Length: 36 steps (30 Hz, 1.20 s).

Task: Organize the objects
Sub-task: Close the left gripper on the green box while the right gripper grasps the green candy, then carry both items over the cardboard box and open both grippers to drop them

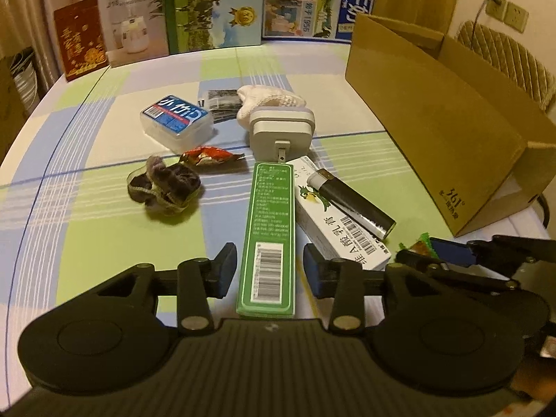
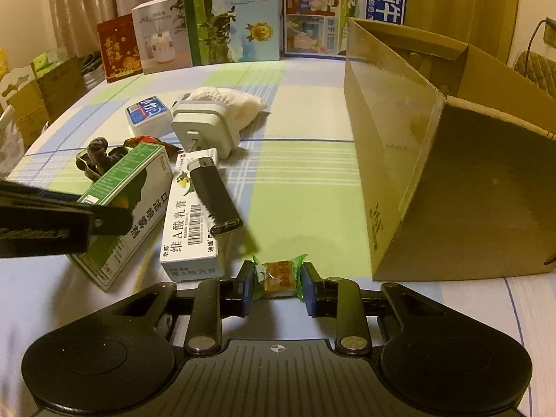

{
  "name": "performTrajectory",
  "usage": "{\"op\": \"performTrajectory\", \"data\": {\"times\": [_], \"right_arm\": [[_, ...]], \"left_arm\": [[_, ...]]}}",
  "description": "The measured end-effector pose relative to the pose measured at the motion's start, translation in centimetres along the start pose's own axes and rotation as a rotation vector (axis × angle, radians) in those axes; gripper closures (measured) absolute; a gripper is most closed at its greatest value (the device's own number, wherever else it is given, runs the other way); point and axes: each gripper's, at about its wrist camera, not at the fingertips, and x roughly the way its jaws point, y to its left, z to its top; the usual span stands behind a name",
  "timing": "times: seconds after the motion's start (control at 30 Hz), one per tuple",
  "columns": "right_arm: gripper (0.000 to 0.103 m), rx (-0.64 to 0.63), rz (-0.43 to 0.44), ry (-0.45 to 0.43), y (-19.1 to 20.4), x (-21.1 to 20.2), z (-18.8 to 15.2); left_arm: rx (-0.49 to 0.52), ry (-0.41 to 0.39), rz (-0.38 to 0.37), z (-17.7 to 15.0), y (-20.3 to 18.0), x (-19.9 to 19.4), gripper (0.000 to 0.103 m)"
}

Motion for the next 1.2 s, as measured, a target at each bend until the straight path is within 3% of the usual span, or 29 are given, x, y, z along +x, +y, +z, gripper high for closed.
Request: {"op": "performTrajectory", "data": {"times": [0.07,0.13,0.27,0.6,0.83,1.0,1.2], "right_arm": [[0.078,-0.001,0.003,0.004,-0.1,-0.1,0.0],[0.079,0.000,0.007,0.006,-0.1,-0.4,0.0],[0.080,-0.001,0.010,-0.005,-0.2,-1.2,0.1],[0.080,-0.011,0.031,-0.051,0.2,-5.6,0.6],[0.080,-0.016,0.027,-0.139,-0.4,-10.8,2.4],[0.080,0.012,-0.009,-0.213,-3.3,-14.4,5.1],[0.080,0.069,-0.086,-0.255,-10.2,-15.6,8.7]], "left_arm": [[0.035,0.018,0.012,0.4,-0.4,0.6,0.068],[0.060,0.043,0.027,0.5,-0.7,1.3,0.078],[0.042,0.061,0.020,0.5,-0.6,1.1,0.078],[-0.015,0.043,0.019,-0.3,-0.5,-3.5,0.078],[0.016,-0.024,0.001,1.8,-2.6,-7.4,0.078],[0.044,-0.089,-0.052,4.7,-5.6,-9.5,0.078],[0.081,-0.142,-0.141,9.3,-10.7,-9.4,0.078]]}}
